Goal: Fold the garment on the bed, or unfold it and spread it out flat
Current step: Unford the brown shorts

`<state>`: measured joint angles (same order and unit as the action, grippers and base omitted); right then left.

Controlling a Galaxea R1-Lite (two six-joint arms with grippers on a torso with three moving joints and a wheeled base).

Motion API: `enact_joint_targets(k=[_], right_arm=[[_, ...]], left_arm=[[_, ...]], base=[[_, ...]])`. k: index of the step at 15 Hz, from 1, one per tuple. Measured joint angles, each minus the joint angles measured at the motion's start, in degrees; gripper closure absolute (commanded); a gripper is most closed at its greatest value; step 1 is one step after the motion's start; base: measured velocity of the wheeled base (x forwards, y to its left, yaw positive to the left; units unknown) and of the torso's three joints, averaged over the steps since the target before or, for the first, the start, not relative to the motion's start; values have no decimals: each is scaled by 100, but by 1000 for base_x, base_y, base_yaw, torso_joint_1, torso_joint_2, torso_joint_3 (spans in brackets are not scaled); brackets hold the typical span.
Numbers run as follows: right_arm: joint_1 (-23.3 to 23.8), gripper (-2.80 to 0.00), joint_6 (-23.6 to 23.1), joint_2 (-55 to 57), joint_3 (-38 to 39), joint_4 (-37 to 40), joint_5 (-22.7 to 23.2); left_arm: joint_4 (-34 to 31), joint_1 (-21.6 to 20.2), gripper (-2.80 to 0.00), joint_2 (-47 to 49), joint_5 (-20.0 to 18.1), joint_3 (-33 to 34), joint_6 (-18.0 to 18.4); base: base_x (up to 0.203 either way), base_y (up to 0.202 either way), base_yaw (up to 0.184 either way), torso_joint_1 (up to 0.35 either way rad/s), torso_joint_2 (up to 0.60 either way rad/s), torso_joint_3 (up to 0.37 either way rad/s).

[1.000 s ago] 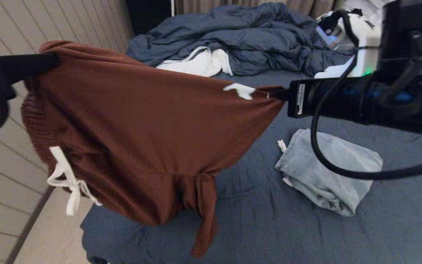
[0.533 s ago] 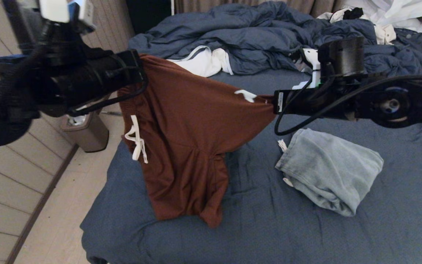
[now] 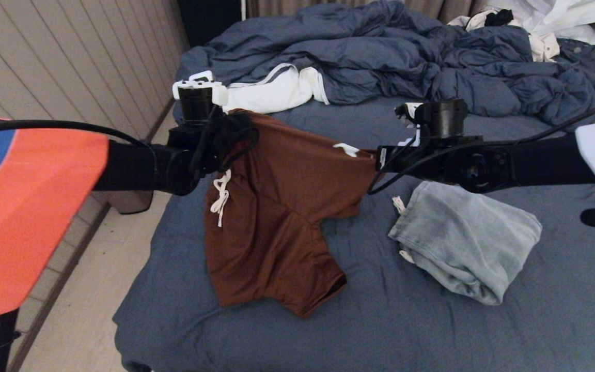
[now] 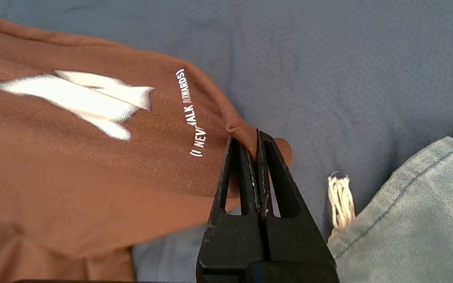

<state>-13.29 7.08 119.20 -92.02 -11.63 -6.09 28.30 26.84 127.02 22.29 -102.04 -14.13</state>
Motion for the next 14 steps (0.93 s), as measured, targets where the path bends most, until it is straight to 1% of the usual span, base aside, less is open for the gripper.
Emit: enact_joint_targets(k=[1, 2, 3, 4, 5, 8, 9, 12, 14], right_arm=[[61, 0, 9, 61, -49, -6, 1], [108, 0, 16, 116, -102, -5, 1], [182, 0, 18, 177, -173, -5, -2], [249, -280, 25, 246, -258, -5, -16], [299, -280, 27, 302, -304, -38, -25], [385, -280, 10, 413, -303, -249, -46], [398, -280, -1, 436, -291, -265, -30], [443, -280, 8, 461, -242, -284, -24], [411, -280, 8, 439, -149, -295, -3]], left_arm=[[-27, 7, 0, 256, 142, -346, 39], [-45, 23, 0, 501, 266, -607, 175], [-19, 68, 0, 701, 347, -743, 394], [120, 113, 0, 860, 409, -819, 614], [265, 143, 0, 961, 433, -854, 741], [320, 143, 0, 1155, 598, -891, 902], [320, 162, -280, 1197, 601, -902, 909], [355, 166, -280, 1243, 695, -932, 925], [364, 168, -280, 1236, 683, -932, 936]], base=[[0, 0, 0, 0, 0, 0], [0, 0, 0, 0, 0, 0], [0, 0, 0, 0, 0, 0], [0, 0, 0, 0, 0, 0], [0, 0, 0, 0, 0, 0], [0, 0, 0, 0, 0, 0], [0, 0, 0, 0, 0, 0], [0, 0, 0, 0, 0, 0], [0, 0, 0, 0, 0, 0]])
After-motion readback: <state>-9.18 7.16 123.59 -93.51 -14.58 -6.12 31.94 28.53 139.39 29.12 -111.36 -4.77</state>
